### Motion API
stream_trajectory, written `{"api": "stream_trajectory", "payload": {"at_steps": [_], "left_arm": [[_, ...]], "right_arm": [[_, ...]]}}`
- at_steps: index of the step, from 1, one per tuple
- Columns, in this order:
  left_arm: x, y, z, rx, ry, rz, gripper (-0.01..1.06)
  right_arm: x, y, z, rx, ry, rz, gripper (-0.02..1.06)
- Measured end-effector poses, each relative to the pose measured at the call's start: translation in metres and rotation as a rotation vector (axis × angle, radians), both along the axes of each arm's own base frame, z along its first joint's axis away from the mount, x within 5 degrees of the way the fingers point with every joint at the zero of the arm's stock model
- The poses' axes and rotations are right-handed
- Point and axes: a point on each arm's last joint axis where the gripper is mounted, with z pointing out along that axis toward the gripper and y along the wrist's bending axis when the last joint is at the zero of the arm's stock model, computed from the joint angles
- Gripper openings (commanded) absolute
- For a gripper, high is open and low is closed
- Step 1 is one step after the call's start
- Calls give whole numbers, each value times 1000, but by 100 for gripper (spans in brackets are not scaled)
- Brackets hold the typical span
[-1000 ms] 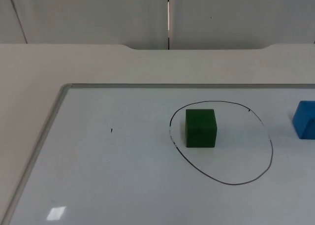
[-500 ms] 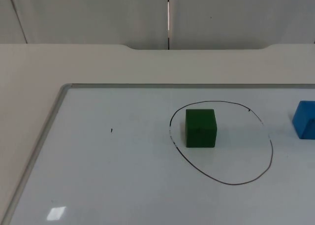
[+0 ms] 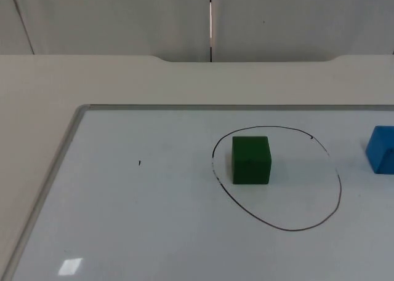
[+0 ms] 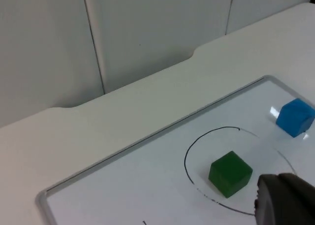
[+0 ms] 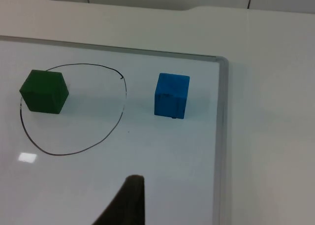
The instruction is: Push the two cubes into the marked area.
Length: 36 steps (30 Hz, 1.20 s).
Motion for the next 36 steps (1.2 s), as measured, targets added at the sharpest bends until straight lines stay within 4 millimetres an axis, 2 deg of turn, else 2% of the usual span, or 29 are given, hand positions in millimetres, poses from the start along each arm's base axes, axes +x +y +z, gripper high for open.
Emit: {"api": "stream_trajectory", "payload": {"at_steps": [7,16,36], "left_arm": [[-24,12,-18,-30,9,32,0],[-52,24,-14,-71,-40,29,0],[-104,48,-27,39,-3,2,0]], "right_arm": [[0,0,0,0,0,0,105],[0,0,0,0,0,0,105],[0,0,0,0,0,0,105]]}}
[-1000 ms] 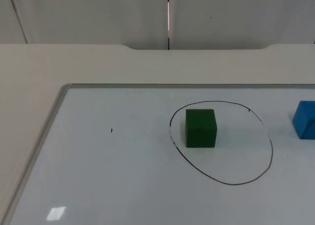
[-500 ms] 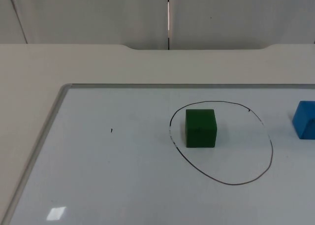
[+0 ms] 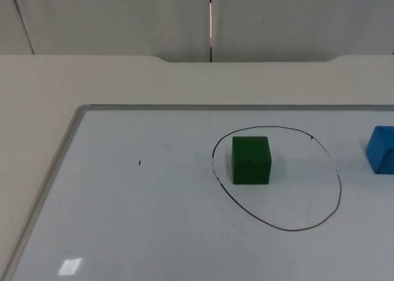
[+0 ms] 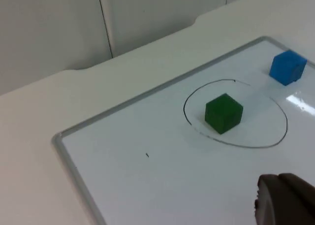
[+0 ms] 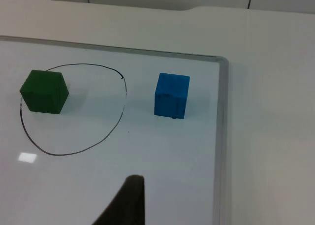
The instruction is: Push the two cubes into the marked area.
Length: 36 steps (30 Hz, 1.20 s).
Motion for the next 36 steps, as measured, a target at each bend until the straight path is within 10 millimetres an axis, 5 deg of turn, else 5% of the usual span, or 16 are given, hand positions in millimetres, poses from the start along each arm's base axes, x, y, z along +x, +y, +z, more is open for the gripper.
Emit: {"api": "stream_trajectory", "payload": {"at_steps": [16,36], "left_arm": [[-28,21,-50,-73,-13,121,0],[-27,23,-73,-41,62,151,0]], "right_arm": [[0,0,0,0,0,0,105],[0,0,0,0,0,0,105]]}}
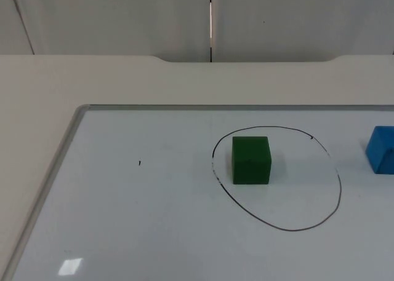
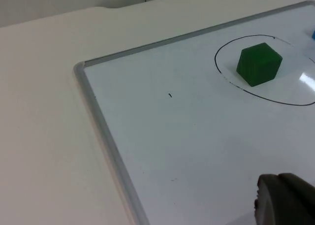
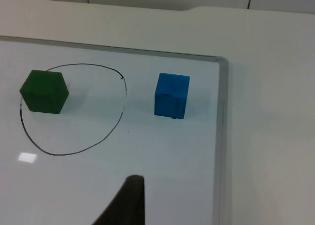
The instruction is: Push the two cubes into the marked area.
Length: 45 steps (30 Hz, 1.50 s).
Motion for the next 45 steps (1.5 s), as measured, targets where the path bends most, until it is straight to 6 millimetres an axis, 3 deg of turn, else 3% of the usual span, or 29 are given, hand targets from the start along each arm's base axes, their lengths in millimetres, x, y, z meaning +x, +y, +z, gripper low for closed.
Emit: {"api": "stream_trajectory", "payload": {"at_steps": [38,43,45], "left_arm": [[0,0,0,4,0,2,0],[0,0,0,4,0,2,0],[0,0,0,4,0,2,0]], "right_arm": [[0,0,0,5,0,-2,104],[0,-1,2,68,-10,-41,90],[0,-2,9,133,-27,-85,73]]}}
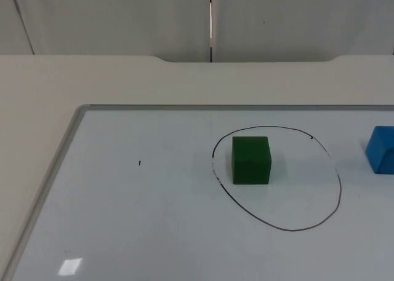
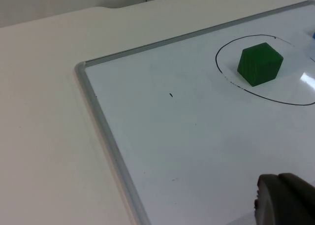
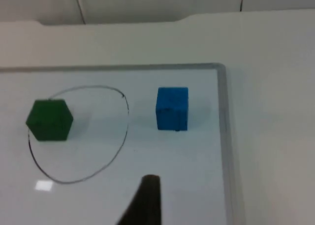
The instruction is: Push the two cubes into the marked area.
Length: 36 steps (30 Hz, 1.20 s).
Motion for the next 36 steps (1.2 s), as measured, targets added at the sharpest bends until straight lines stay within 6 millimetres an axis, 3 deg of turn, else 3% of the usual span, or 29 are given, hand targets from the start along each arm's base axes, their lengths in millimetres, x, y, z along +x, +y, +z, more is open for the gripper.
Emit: {"api": "stream_trajectory", "payload": {"at_steps": [2,5,13,15,18,19,20,22,23,24,28,29,31,36], "left_arm": [[0,0,0,0,0,0,0],[0,0,0,0,0,0,0],[0,0,0,0,0,0,0],[0,0,0,0,0,0,0],[0,0,0,0,0,0,0],[0,0,0,0,0,0,0],[0,0,0,0,0,0,0],[0,0,0,0,0,0,0],[0,0,0,0,0,0,0],[0,0,0,0,0,0,0],[0,0,0,0,0,0,0],[0,0,0,0,0,0,0],[0,0,0,0,0,0,0],[0,0,0,0,0,0,0]], "right_arm": [[1,0,5,22,-6,-15,59],[11,-2,19,64,22,-61,52],[44,-1,43,66,127,-99,51],[61,-1,51,52,170,-105,49],[77,-1,56,32,218,-116,31],[86,-2,58,16,241,-123,31],[93,-2,59,-1,259,-130,16],[112,-4,58,-43,316,-145,2],[120,-4,58,-63,337,-152,0],[120,-4,58,-63,337,-152,0],[164,-4,50,-91,438,-180,0],[164,-4,50,-91,438,-180,0],[194,-2,38,-106,513,-177,0],[233,2,15,-122,590,-163,0]]}}
